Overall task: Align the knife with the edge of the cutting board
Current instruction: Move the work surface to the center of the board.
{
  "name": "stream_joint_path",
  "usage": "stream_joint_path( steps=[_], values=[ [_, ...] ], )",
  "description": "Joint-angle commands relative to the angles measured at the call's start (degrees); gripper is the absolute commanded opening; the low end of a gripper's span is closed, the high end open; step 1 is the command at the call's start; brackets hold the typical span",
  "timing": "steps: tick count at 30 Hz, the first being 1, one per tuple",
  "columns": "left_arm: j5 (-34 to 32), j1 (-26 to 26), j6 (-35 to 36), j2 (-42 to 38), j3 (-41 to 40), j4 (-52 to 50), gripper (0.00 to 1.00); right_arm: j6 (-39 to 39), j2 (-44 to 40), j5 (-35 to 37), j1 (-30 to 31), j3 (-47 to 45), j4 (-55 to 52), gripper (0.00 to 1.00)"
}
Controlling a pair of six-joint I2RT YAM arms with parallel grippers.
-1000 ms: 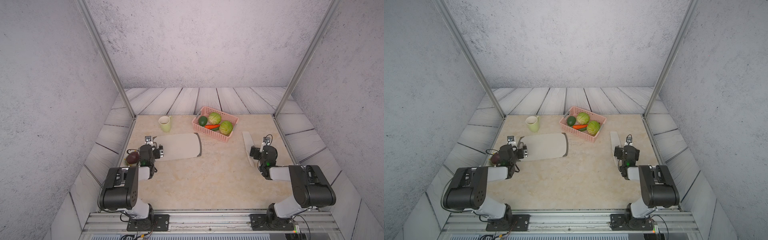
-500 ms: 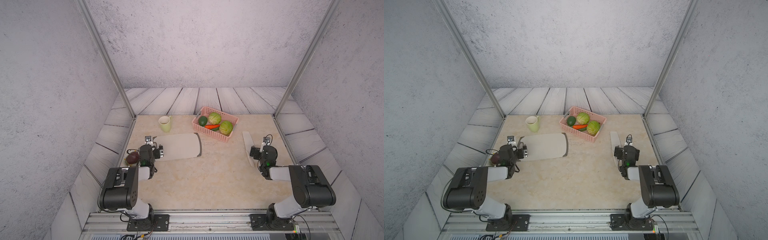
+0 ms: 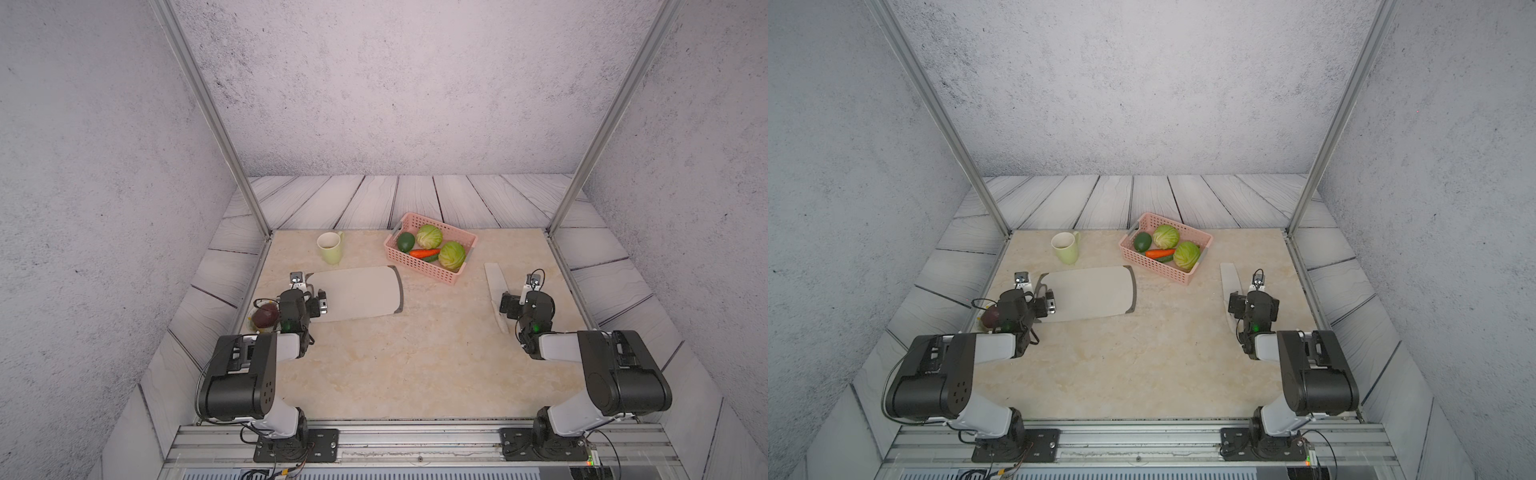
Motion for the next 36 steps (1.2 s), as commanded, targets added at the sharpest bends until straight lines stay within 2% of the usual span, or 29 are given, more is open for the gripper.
stream_joint_path(
  steps=[1,16,19,22,24,26,28,31,36],
  values=[
    [0.1,0.1,0.5,-0.3,0.4,1.2,0.98,0.0,-1.3,0.0,0.0,0.7,-0.5,0.99],
    [0.6,0.4,0.4,-0.4,0.1,1.7,0.98,-0.2,-1.3,0.7,0.0,0.8,-0.1,0.99],
    [-4.6,0.3,-1.5,-1.7,0.7,0.6,0.98,0.8,-4.2,4.3,0.1,3.9,-5.4,0.99],
    [-15.5,0.2,-6.4,-7.4,7.7,-17.8,0.98,5.3,-10.8,6.7,0.1,12.1,-26.8,0.99],
    [-21.3,0.2,-11.8,-10.7,12.3,-28.1,0.98,9.7,-13.9,5.7,0.1,15.2,-35.8,0.99],
    [-23.7,0.1,-17.0,-13.5,15.4,-36.0,0.98,15.7,-16.1,5.0,0.1,18.4,-44.1,0.99],
    [-26.0,0.1,-24.0,-15.6,19.0,-43.2,0.98,18.9,-17.8,0.8,0.1,21.7,-52.9,0.99],
    [-24.1,0.2,-28.2,-17.4,24.9,-55.6,0.98,22.3,-20.7,-7.9,0.1,23.9,-61.6,0.99],
    [-13.3,0.0,-28.0,-17.7,33.3,-70.0,0.98,26.0,-26.7,-22.7,0.2,23.3,-67.1,0.99]
  ],
)
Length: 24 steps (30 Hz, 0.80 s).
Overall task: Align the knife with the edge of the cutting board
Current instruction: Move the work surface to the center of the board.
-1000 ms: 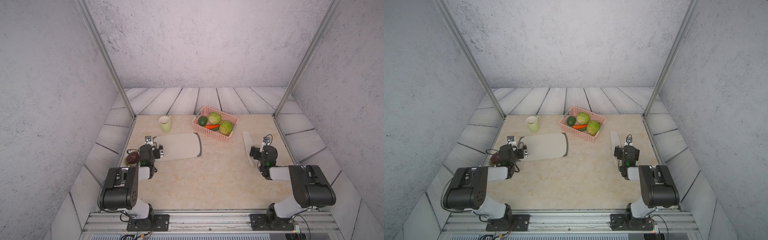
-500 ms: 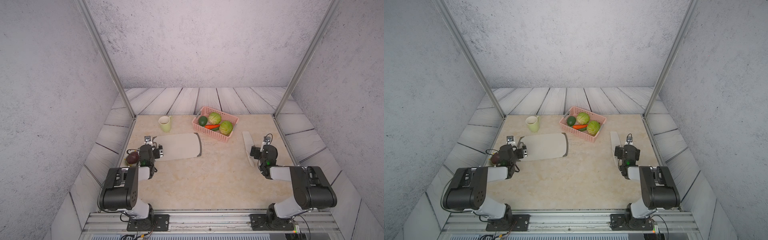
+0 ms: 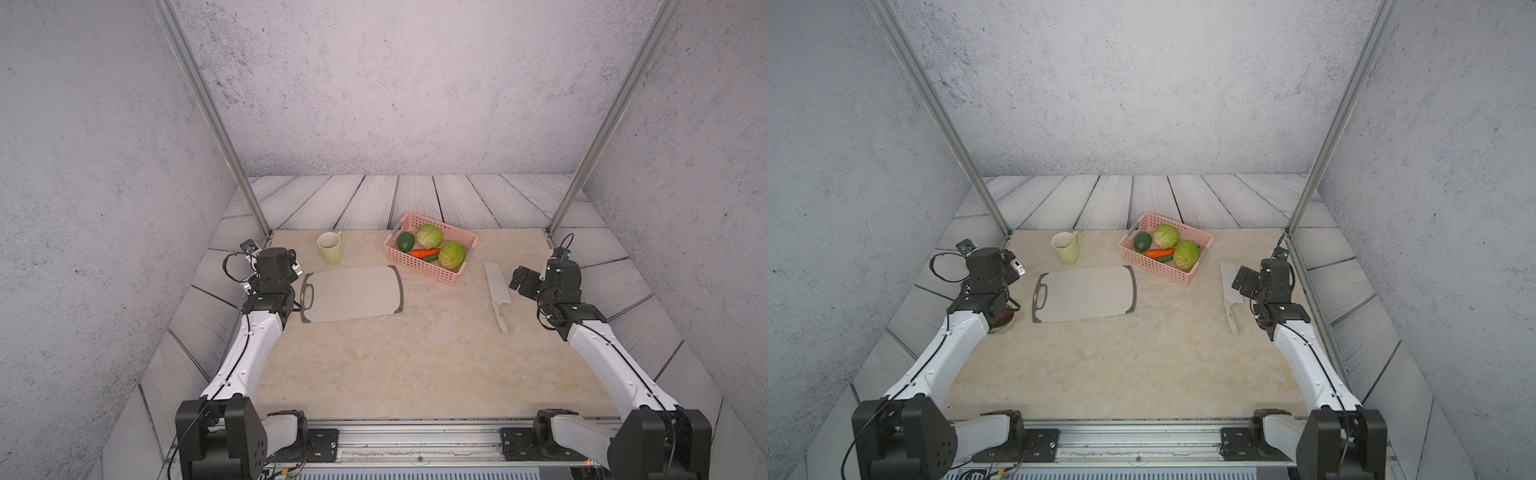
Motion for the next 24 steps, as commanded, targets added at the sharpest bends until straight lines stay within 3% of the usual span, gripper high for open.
stream_joint_path(
  steps=[1,5,13,18,24],
  values=[
    [6.5,0.0,-2.8,-0.2,3.8,-17.4,0.98,5.8,-3.7,-13.1,0.3,-0.5,-10.3,0.99],
    [13.9,0.0,-1.6,-0.8,4.4,-20.6,0.98,6.6,-6.8,-21.7,2.6,-0.3,-12.8,0.99],
    [25.4,0.0,-0.9,4.9,5.5,-19.9,0.98,6.5,-6.0,-22.0,14.5,2.3,-14.6,0.99],
    [27.9,0.0,-0.9,13.0,9.3,-20.8,0.98,7.1,2.3,-18.9,24.2,4.8,-11.2,0.99],
    [29.4,0.4,-1.0,19.4,10.1,-16.2,0.98,5.5,16.1,-19.5,29.0,13.0,-9.3,0.99]
  ],
)
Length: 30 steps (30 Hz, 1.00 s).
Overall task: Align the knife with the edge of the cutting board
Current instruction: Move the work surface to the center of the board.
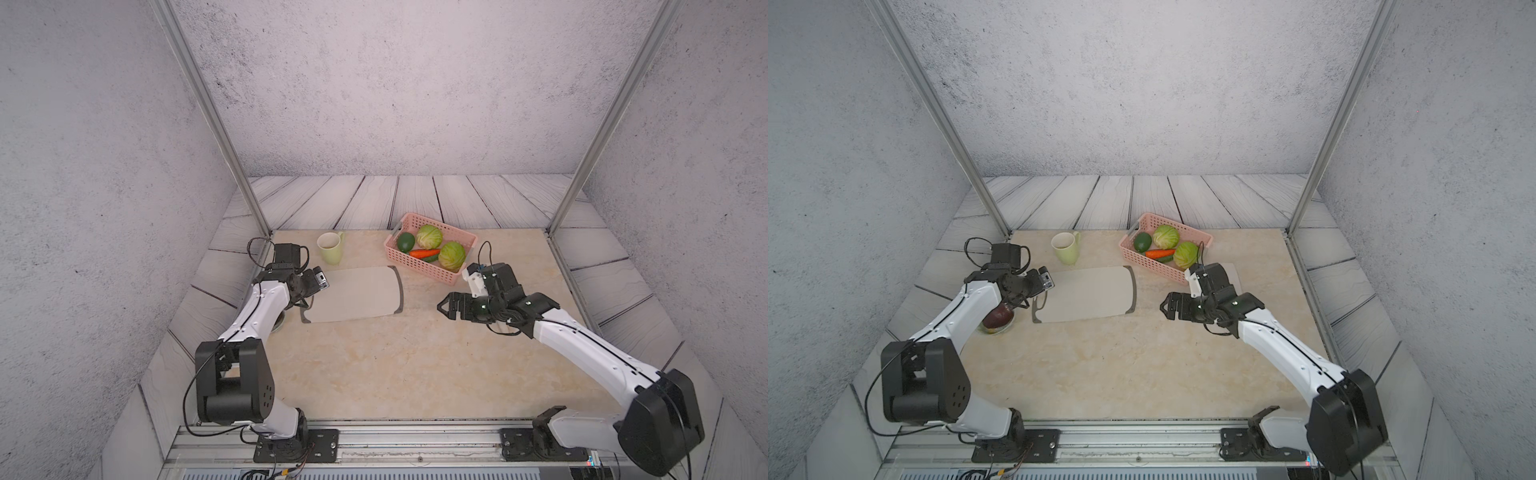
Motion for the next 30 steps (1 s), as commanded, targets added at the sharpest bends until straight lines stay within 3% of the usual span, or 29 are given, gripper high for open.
stream_joint_path(
  steps=[1,18,30],
  values=[
    [1.9,0.4,0.1,2.7,2.0,2.2,0.98,-0.9,5.0,0.8,2.1,4.2,1.9,0.99],
    [4.8,1.6,1.7,18.0,10.1,2.7,0.98,-2.1,29.5,5.5,8.4,21.8,0.7,0.99],
    [5.0,1.6,-0.1,24.1,12.4,0.3,0.98,-1.4,39.9,6.4,10.2,30.2,-0.3,0.99]
  ],
)
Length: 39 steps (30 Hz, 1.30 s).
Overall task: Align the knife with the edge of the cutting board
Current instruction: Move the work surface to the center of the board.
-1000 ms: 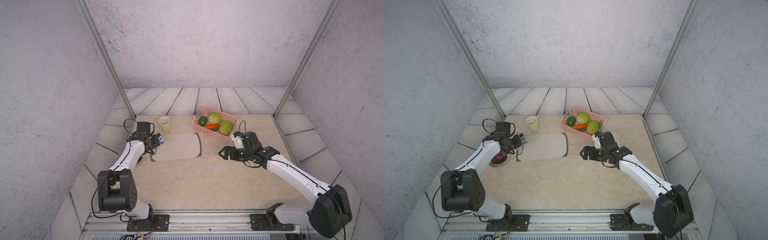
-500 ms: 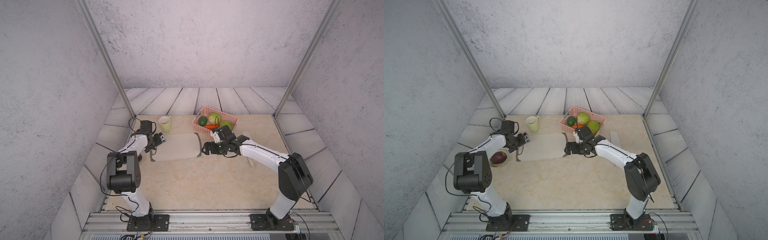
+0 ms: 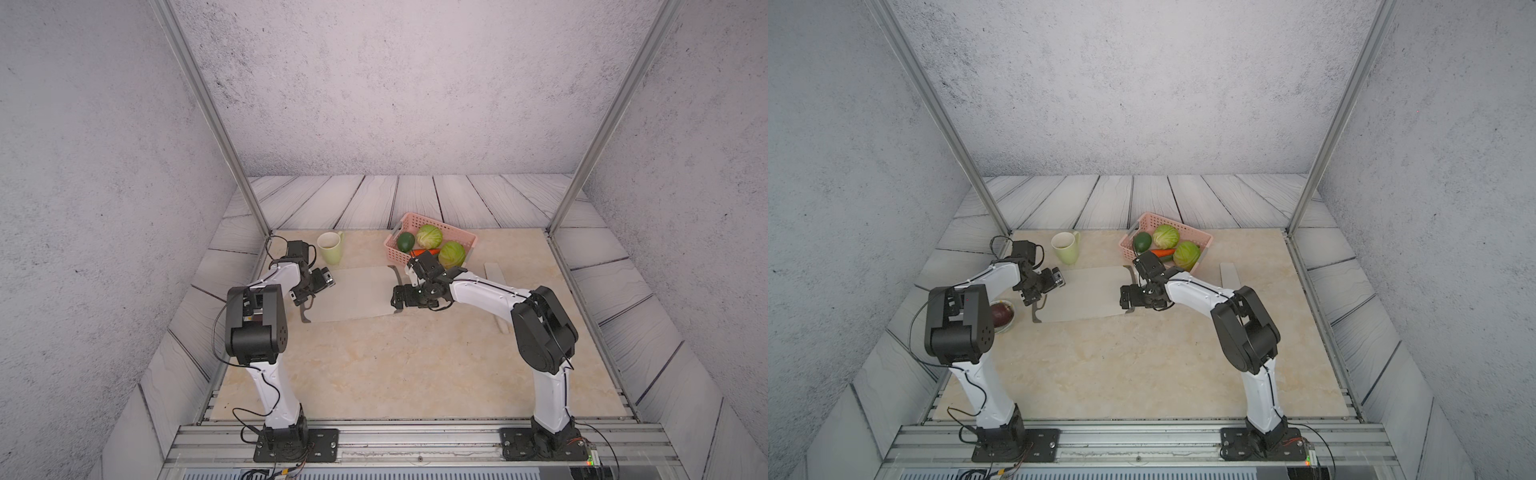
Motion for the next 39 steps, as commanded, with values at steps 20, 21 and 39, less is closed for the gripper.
stream_joint_path(
  steps=[20,21,39],
  values=[
    [1.4,-2.5,-3.4,2.5,-1.1,-8.4,0.98,0.2,10.4,0.4,2.7,8.3,-2.5,0.99],
    [1.1,-2.8,-3.2,2.6,-0.9,-9.0,0.98,0.2,10.7,0.5,2.9,8.6,-2.8,0.99],
    [1.8,-6.1,-6.0,-3.4,-8.1,-9.6,0.98,3.7,6.6,1.6,6.5,1.5,-0.1,0.99]
  ],
)
